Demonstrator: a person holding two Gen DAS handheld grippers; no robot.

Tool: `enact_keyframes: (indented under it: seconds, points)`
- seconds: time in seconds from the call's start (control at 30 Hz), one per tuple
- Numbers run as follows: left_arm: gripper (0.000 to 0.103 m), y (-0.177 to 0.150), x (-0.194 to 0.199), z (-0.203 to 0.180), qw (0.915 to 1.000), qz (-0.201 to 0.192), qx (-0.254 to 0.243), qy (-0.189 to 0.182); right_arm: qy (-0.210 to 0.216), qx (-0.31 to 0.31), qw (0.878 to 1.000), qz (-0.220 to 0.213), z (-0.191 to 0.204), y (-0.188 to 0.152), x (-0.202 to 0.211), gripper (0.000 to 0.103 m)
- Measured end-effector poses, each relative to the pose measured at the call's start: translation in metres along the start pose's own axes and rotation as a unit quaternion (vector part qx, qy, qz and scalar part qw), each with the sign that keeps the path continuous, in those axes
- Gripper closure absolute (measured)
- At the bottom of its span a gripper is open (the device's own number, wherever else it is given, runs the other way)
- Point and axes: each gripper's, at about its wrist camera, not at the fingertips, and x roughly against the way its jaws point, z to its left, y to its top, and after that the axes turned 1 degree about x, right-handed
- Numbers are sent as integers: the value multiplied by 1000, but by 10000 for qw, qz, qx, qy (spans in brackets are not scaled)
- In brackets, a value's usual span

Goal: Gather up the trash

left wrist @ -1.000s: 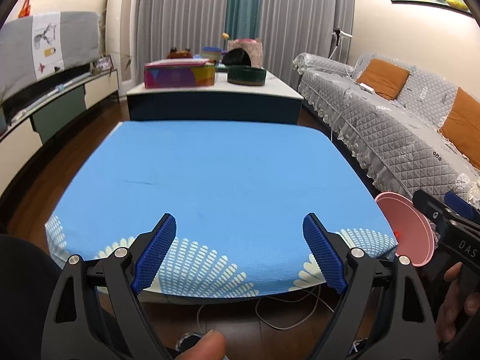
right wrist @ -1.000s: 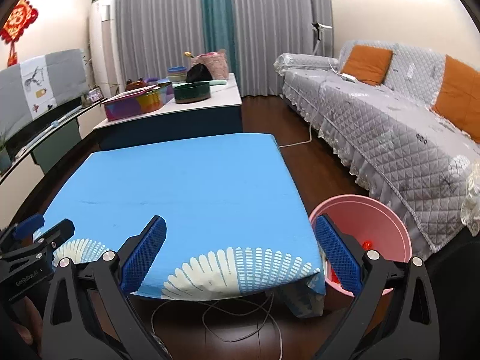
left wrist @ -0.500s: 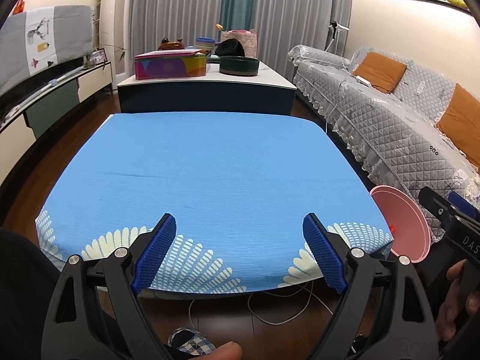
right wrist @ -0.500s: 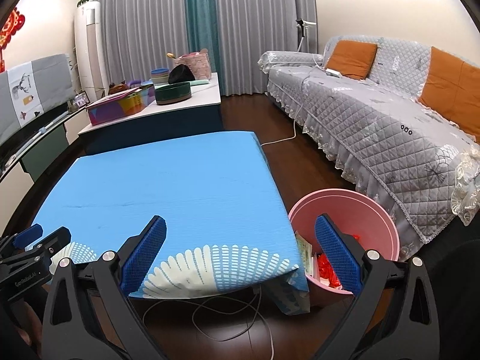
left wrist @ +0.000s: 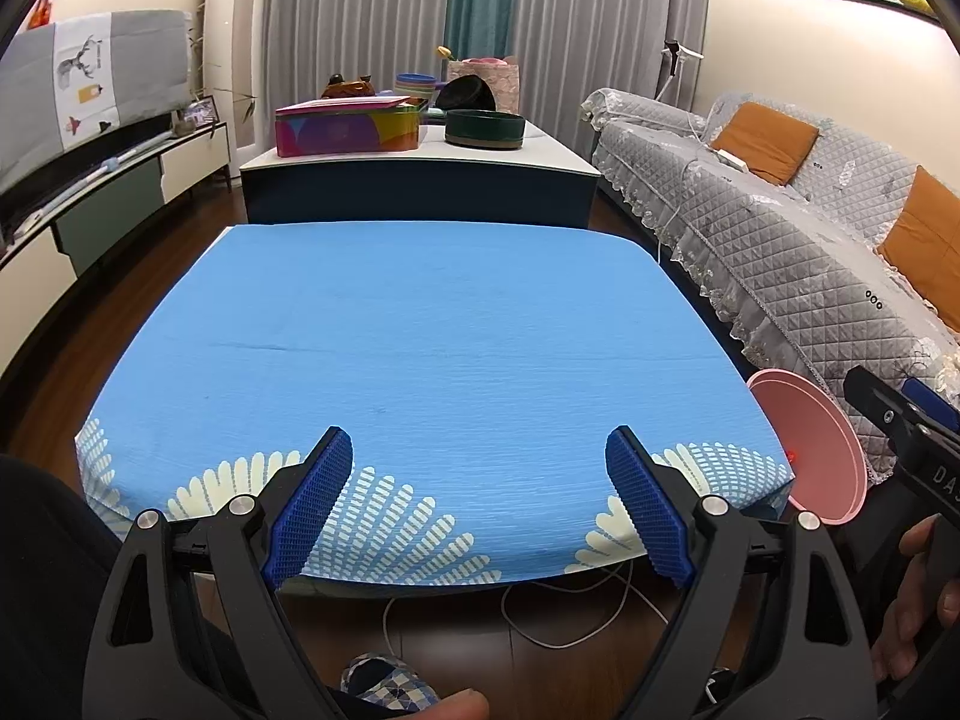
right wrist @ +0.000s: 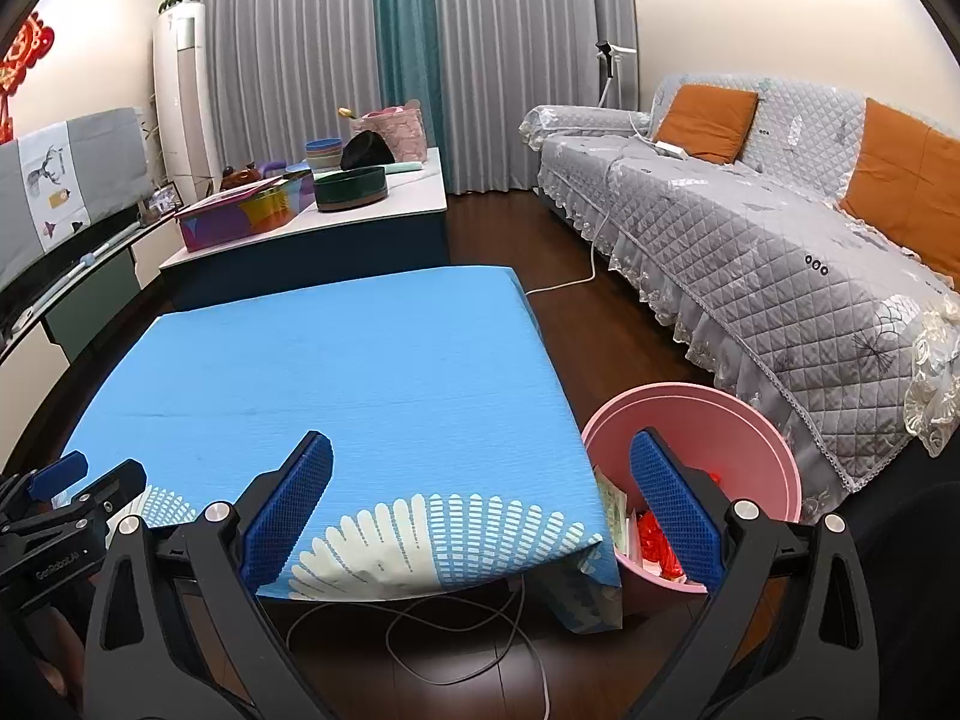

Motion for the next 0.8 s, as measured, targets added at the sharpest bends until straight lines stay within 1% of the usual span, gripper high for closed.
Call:
enact_keyframes:
  seconds: [0.8]
  points:
    - [19, -3, 0, -3, 10000, 33, -10, 32, -27, -16, 10000, 1, -3, -1, 2, 5]
